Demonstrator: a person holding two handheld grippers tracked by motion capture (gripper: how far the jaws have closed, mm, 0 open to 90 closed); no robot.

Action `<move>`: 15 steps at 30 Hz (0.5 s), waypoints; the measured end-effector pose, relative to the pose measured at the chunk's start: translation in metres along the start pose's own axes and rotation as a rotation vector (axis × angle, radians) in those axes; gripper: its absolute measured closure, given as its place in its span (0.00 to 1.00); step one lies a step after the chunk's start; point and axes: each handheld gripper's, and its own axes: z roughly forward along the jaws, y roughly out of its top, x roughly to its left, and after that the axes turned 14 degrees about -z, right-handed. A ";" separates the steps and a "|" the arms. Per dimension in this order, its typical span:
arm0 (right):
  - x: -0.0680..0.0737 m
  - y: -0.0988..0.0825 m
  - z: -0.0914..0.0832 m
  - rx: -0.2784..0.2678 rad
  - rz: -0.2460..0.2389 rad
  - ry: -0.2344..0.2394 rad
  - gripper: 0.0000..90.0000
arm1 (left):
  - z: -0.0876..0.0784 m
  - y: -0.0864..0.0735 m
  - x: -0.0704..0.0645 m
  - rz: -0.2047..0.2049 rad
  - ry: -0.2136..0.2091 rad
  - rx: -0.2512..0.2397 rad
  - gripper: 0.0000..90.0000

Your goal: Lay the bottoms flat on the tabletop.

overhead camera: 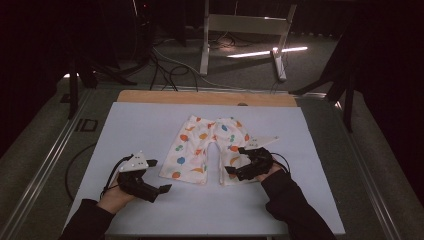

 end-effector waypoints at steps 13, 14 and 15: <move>0.035 -0.032 -0.020 -0.008 -0.047 0.027 0.12 | -0.010 -0.034 -0.009 0.008 0.006 0.055 0.00; 0.036 -0.036 -0.022 -0.006 -0.050 0.023 0.12 | -0.011 -0.036 -0.009 0.004 0.011 0.055 0.00; 0.037 -0.040 -0.024 -0.011 -0.051 0.022 0.12 | -0.012 -0.038 -0.009 0.005 0.019 0.063 0.00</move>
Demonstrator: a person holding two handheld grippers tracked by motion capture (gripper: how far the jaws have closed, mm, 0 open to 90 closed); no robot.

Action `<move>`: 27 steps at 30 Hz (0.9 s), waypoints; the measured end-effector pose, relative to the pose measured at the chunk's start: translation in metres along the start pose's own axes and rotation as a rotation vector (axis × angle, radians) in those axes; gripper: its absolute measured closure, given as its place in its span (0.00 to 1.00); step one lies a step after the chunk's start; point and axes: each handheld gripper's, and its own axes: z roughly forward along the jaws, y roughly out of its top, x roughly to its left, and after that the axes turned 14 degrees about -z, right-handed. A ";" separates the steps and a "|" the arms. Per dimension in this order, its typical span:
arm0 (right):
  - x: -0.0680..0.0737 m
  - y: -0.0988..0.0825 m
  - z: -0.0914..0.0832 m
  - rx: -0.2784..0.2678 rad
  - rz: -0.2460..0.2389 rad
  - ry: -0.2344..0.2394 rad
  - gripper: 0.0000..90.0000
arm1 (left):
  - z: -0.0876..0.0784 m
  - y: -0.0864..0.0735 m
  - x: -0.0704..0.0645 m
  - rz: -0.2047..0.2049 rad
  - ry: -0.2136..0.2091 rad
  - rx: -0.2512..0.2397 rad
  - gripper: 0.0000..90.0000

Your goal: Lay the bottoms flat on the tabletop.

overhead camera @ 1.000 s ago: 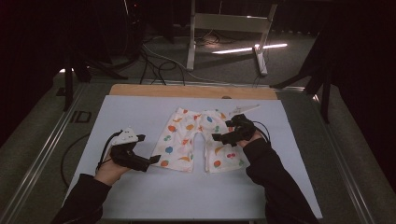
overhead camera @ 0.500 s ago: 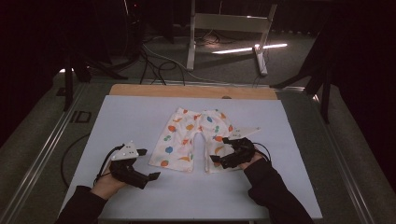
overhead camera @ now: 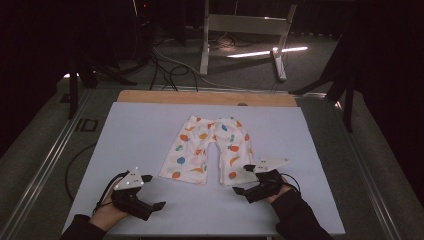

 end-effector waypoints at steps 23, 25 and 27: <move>0.005 -0.063 -0.038 0.095 0.039 -0.203 0.12 | -0.003 -0.014 0.012 -0.044 0.127 -0.018 0.00; 0.005 -0.063 -0.037 0.106 0.034 -0.211 0.12 | -0.002 -0.015 0.012 -0.045 0.126 -0.016 0.00; 0.005 -0.062 -0.038 0.094 0.034 -0.216 0.12 | -0.003 -0.014 0.012 -0.045 0.119 -0.024 0.00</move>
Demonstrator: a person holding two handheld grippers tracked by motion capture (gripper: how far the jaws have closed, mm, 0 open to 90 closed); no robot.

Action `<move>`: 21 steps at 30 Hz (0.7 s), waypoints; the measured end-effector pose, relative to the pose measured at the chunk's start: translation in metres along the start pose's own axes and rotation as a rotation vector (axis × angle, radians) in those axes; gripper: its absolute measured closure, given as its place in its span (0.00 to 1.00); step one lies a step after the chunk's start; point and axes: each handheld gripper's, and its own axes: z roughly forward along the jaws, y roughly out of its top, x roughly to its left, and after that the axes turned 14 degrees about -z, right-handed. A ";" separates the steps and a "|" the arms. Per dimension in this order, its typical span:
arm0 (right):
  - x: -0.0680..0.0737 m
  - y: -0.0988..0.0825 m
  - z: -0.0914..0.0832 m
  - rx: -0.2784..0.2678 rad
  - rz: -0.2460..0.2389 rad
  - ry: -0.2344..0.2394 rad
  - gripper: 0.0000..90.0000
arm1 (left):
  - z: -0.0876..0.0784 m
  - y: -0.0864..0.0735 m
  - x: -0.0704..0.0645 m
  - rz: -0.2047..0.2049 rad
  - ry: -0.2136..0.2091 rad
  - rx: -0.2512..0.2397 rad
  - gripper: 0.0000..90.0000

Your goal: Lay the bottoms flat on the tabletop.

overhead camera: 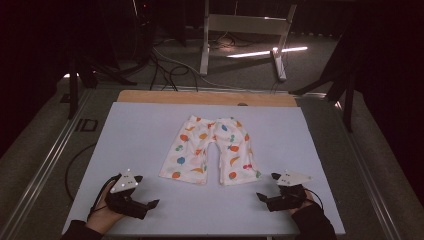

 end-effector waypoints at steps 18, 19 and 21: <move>0.006 0.003 0.002 0.001 -0.015 0.032 0.12 | -0.001 0.000 -0.002 0.011 0.002 -0.018 0.00; 0.006 0.003 0.002 0.001 -0.015 0.032 0.12 | -0.001 0.000 -0.002 0.011 0.002 -0.018 0.00; 0.006 0.003 0.002 0.000 -0.014 0.032 0.12 | -0.001 0.000 -0.002 0.011 -0.001 -0.017 0.00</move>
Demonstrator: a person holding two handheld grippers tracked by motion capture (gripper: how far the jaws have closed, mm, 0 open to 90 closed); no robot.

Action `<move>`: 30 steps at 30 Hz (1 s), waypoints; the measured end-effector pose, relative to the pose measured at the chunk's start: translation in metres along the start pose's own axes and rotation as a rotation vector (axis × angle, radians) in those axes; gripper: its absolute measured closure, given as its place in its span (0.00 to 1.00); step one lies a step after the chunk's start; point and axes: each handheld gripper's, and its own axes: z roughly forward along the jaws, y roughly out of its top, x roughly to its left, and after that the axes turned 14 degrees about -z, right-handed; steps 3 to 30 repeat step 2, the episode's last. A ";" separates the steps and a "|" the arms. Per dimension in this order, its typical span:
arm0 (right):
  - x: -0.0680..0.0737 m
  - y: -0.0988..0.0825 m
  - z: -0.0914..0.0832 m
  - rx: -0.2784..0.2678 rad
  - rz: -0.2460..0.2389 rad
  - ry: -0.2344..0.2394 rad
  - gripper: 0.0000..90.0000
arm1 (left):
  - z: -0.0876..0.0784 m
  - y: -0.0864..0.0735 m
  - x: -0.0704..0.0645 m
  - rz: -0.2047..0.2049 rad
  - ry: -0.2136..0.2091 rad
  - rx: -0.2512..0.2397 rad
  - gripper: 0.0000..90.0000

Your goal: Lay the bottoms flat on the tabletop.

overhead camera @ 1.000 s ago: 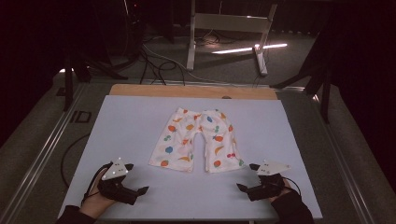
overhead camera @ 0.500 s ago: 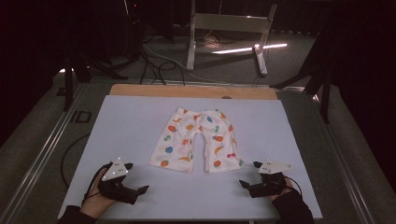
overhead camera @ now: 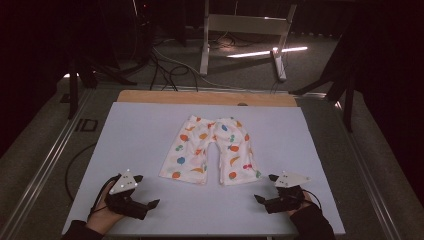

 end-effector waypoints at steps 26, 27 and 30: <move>0.000 0.000 0.000 0.001 0.000 0.000 0.12 | 0.000 0.000 0.000 -0.001 -0.001 -0.002 0.00; 0.000 0.000 0.000 0.001 0.000 0.000 0.12 | 0.000 0.000 0.000 -0.001 -0.001 -0.002 0.00; 0.000 0.000 0.000 0.001 0.000 0.000 0.12 | 0.000 0.000 0.000 -0.001 -0.001 -0.002 0.00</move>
